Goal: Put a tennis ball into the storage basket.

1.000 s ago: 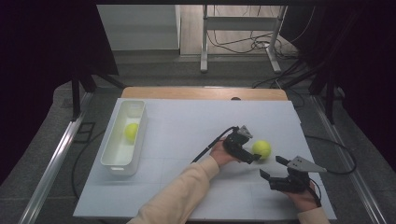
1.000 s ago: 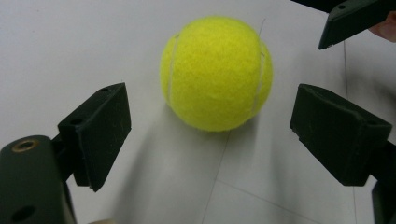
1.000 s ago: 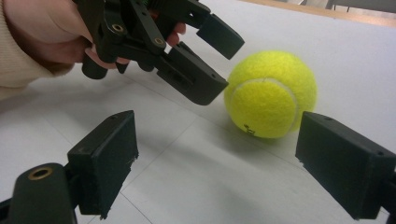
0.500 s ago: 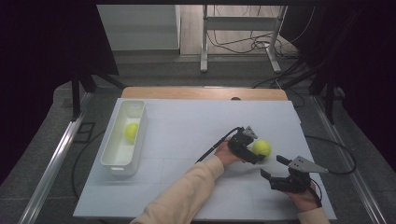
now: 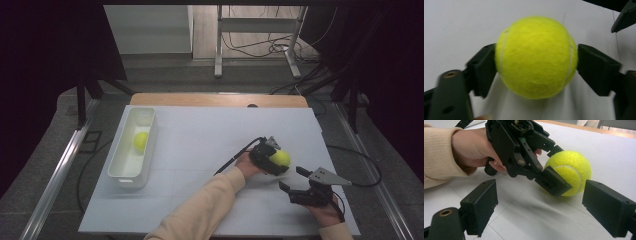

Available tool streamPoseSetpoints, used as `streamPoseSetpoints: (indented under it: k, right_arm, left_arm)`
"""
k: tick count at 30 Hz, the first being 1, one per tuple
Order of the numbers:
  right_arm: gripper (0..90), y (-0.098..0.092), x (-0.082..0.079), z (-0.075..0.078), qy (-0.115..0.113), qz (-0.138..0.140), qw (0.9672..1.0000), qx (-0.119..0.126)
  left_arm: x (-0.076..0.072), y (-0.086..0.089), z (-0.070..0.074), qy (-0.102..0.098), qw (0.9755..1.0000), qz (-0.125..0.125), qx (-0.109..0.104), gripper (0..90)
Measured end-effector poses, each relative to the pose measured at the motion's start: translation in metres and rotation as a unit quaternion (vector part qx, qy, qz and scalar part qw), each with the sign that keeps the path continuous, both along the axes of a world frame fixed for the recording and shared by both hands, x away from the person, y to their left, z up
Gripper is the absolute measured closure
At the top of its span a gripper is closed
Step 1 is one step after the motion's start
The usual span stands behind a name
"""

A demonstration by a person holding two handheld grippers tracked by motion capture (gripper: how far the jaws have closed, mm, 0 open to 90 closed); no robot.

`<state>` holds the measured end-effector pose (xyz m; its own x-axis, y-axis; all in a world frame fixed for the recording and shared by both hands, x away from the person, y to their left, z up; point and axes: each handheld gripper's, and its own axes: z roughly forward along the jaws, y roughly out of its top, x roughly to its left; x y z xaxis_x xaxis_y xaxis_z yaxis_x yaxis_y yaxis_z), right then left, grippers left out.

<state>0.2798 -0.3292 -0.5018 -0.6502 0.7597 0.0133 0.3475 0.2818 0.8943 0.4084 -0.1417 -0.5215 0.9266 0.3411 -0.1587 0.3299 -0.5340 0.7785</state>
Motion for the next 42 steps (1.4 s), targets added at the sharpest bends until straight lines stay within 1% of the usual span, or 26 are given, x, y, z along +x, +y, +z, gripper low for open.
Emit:
streamPoseSetpoints:
  k: [2,7,8,10,11,15,16,17,21,22,25,29,30,32,34,37,42]
  right_arm:
    - [13.5,0.0,0.0,0.0,0.0,-0.001,1.0,0.0]
    - [13.6,0.0,0.0,0.0,-0.001,0.001,1.0,-0.002]
    - [13.6,0.0,0.0,0.0,-0.001,0.0,1.0,-0.003]
    - [13.6,0.0,0.0,0.0,-0.001,-0.001,1.0,-0.003]
    - [13.6,0.0,0.0,0.0,-0.001,-0.001,1.0,-0.003]
    - [13.6,0.0,0.0,-0.001,0.0,-0.001,1.0,-0.007]
    - [13.6,0.0,0.0,-0.001,0.0,-0.001,1.0,-0.007]
    - [13.6,0.0,0.0,-0.001,0.0,-0.001,1.0,-0.007]
    - [13.6,0.001,0.001,-0.001,0.0,-0.001,1.0,-0.006]
    - [13.6,0.001,0.001,-0.001,0.0,-0.001,1.0,-0.006]
    - [13.6,0.001,0.001,-0.001,0.0,0.0,1.0,-0.007]
    - [13.6,0.001,0.001,-0.001,0.0,0.001,1.0,-0.008]
    - [13.6,0.001,0.001,-0.002,0.0,0.002,1.0,-0.008]
    - [13.6,0.002,0.001,-0.002,0.001,0.003,1.0,-0.009]
    - [13.6,0.002,0.001,-0.002,0.001,0.003,0.9999,-0.011]
    - [13.6,0.002,0.001,-0.002,0.001,0.003,0.9999,-0.011]
    - [13.6,0.002,0.001,-0.002,0.001,0.003,0.9999,-0.012]
  left_arm:
    - [0.001,0.001,0.001,0.004,1.0,0.0,0.003,26.6]
    - [0.0,0.003,0.003,0.002,1.0,0.002,0.006,27.0]
    - [0.0,0.003,0.003,0.003,1.0,0.003,0.005,27.1]
    - [0.0,0.003,0.005,0.009,0.9999,0.014,0.002,27.1]
    - [0.0,0.004,0.006,0.009,0.9998,0.018,0.001,27.1]
    - [-0.002,0.007,0.011,0.0,0.9999,0.014,0.006,27.1]
    - [-0.003,0.007,0.012,0.001,0.9998,0.018,0.001,27.1]
    - [-0.003,0.008,0.013,-0.002,0.9998,0.017,0.005,27.1]
    - [-0.005,0.012,0.016,0.002,0.9996,0.028,0.008,27.0]
    - [-0.005,0.013,0.016,0.001,0.9996,0.027,0.011,27.0]
    - [-0.005,0.018,0.017,0.003,0.9994,0.034,0.006,27.0]
    - [-0.005,0.022,0.018,0.003,0.9992,0.04,0.008,27.0]
    - [-0.005,0.023,0.018,0.004,0.999,0.043,0.006,27.0]
    - [-0.005,0.027,0.019,0.003,0.999,0.043,0.008,27.0]
    - [-0.006,0.029,0.021,0.003,0.9989,0.047,0.004,27.0]
    - [-0.007,0.033,0.023,0.001,0.9988,0.047,0.008,27.0]
    - [-0.009,0.039,0.026,-0.002,0.9988,0.049,0.004,27.0]
